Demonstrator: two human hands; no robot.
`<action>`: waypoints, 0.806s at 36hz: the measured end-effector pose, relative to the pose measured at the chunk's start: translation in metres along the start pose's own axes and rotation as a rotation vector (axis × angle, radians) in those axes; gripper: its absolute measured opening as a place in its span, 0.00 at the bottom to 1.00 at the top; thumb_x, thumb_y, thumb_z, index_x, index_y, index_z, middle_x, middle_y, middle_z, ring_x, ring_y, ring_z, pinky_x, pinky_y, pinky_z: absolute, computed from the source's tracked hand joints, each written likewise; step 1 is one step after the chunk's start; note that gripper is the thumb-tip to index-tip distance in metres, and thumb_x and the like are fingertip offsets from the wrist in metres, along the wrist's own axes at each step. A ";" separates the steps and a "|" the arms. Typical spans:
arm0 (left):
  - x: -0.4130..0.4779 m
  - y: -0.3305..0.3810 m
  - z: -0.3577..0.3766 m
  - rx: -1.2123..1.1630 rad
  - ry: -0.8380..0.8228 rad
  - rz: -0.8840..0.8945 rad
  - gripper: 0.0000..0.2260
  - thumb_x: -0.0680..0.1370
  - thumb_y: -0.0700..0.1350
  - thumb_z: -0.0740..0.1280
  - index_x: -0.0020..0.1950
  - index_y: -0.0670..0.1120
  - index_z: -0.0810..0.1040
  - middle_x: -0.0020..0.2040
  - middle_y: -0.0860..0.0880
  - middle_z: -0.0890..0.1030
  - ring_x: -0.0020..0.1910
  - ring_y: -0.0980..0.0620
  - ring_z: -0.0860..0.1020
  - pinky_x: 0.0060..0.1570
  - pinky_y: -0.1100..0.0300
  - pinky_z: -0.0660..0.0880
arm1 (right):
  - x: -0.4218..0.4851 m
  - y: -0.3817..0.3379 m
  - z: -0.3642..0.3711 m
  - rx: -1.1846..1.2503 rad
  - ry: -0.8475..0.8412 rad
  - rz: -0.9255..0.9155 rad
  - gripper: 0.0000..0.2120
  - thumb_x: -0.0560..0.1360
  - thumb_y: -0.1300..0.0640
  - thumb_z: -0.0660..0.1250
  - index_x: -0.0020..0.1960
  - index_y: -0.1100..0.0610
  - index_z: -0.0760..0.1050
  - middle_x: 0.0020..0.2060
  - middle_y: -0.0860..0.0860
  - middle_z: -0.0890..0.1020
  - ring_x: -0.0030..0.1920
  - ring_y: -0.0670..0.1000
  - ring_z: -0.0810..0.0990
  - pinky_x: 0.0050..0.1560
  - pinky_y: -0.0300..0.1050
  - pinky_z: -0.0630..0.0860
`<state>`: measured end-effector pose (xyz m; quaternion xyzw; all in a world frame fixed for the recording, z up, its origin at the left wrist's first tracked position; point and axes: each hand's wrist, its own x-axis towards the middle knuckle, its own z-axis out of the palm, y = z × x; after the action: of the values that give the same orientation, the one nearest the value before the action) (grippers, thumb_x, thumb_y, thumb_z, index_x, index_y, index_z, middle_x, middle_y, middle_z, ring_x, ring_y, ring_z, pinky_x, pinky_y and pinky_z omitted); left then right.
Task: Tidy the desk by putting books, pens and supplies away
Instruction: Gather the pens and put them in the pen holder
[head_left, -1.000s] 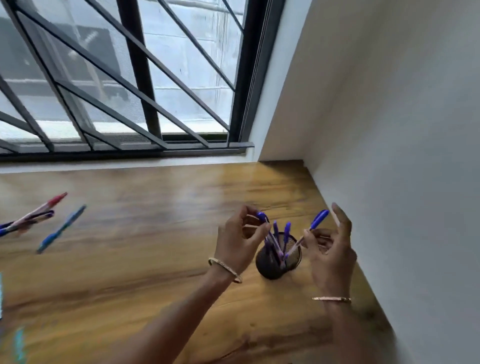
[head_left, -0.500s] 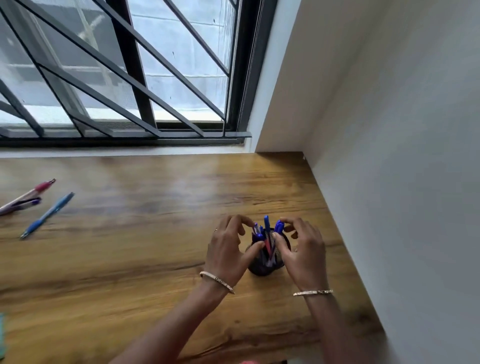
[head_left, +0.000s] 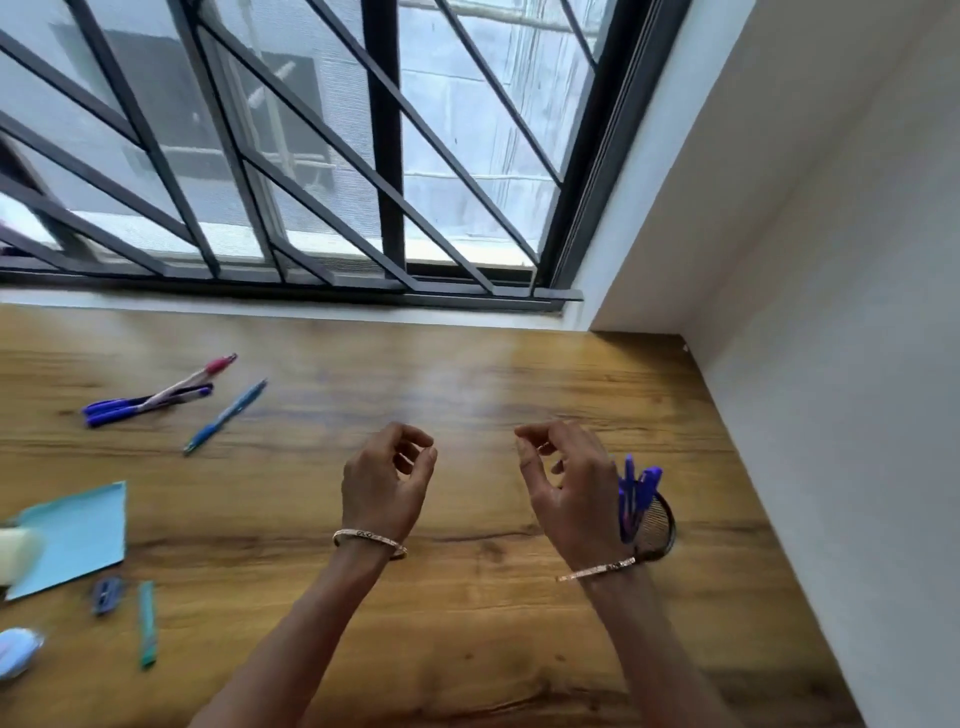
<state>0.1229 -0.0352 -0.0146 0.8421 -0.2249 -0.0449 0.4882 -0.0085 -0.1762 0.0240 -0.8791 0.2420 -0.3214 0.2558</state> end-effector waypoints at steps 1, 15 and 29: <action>0.003 -0.006 -0.010 0.007 0.015 -0.015 0.05 0.71 0.42 0.73 0.42 0.51 0.79 0.35 0.55 0.81 0.34 0.61 0.79 0.34 0.61 0.76 | 0.002 -0.010 0.012 0.017 -0.031 -0.007 0.04 0.74 0.58 0.70 0.48 0.52 0.80 0.40 0.43 0.80 0.42 0.44 0.77 0.41 0.44 0.76; 0.056 -0.105 -0.144 0.147 0.167 -0.217 0.03 0.73 0.44 0.72 0.43 0.51 0.80 0.36 0.55 0.81 0.35 0.57 0.80 0.39 0.60 0.77 | 0.026 -0.120 0.186 0.019 -0.546 -0.077 0.06 0.74 0.50 0.65 0.49 0.48 0.79 0.39 0.44 0.82 0.44 0.45 0.79 0.45 0.42 0.76; 0.135 -0.205 -0.227 0.112 0.350 -0.704 0.15 0.74 0.48 0.69 0.57 0.43 0.74 0.55 0.40 0.80 0.57 0.38 0.77 0.54 0.49 0.73 | 0.070 -0.176 0.313 -0.134 -0.660 0.337 0.19 0.77 0.39 0.59 0.43 0.54 0.77 0.42 0.55 0.83 0.46 0.58 0.81 0.43 0.50 0.77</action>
<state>0.3788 0.1762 -0.0498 0.8879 0.1620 -0.0531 0.4272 0.3006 0.0072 -0.0461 -0.8979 0.3086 0.0422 0.3111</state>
